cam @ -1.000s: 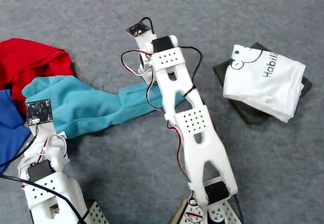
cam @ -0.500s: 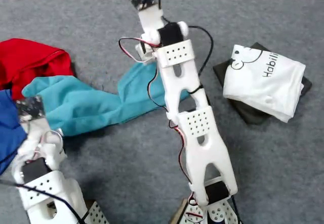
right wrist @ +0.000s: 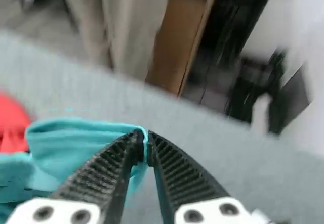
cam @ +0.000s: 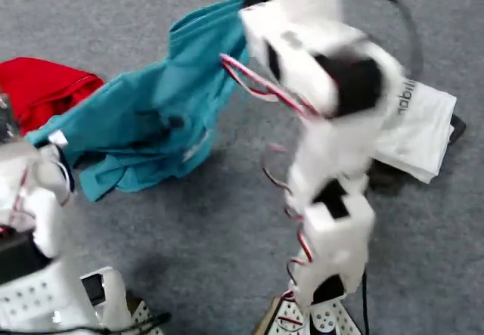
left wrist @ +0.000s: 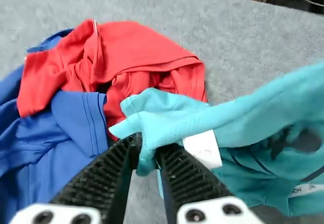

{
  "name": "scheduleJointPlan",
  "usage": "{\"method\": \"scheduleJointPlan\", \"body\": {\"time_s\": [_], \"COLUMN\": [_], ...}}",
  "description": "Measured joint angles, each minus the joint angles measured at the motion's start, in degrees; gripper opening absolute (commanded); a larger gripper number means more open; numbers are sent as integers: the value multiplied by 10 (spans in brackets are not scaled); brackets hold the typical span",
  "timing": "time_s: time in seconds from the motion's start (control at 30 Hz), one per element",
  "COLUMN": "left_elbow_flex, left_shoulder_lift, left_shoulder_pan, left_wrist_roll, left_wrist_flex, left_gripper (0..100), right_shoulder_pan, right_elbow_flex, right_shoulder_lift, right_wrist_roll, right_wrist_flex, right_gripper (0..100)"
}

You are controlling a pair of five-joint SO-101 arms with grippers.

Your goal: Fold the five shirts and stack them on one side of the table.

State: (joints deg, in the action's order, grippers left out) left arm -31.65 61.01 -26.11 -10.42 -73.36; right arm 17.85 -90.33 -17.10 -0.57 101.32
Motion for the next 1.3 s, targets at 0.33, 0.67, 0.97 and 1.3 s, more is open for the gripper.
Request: {"method": "scheduleJointPlan", "body": {"time_s": [0.33,0.67,0.97,1.3], "left_elbow_flex": [491,751,578,426], "left_shoulder_lift": [-228,-218,-105,33], "left_shoulder_pan": [4,37,37,38], "left_wrist_roll": [25,26,26,26], "left_wrist_flex": [-220,-269,-269,-269], "left_gripper": [18,18,18,18], "right_shoulder_pan": [-64,-120,-133,-58], "right_elbow_flex": [-1,-21,35,156], "right_shoulder_lift": [252,369,373,367], "right_wrist_roll": [35,48,48,109], "right_wrist_flex": [0,-18,-152,-335], "right_gripper": [3,3,3,3]}}
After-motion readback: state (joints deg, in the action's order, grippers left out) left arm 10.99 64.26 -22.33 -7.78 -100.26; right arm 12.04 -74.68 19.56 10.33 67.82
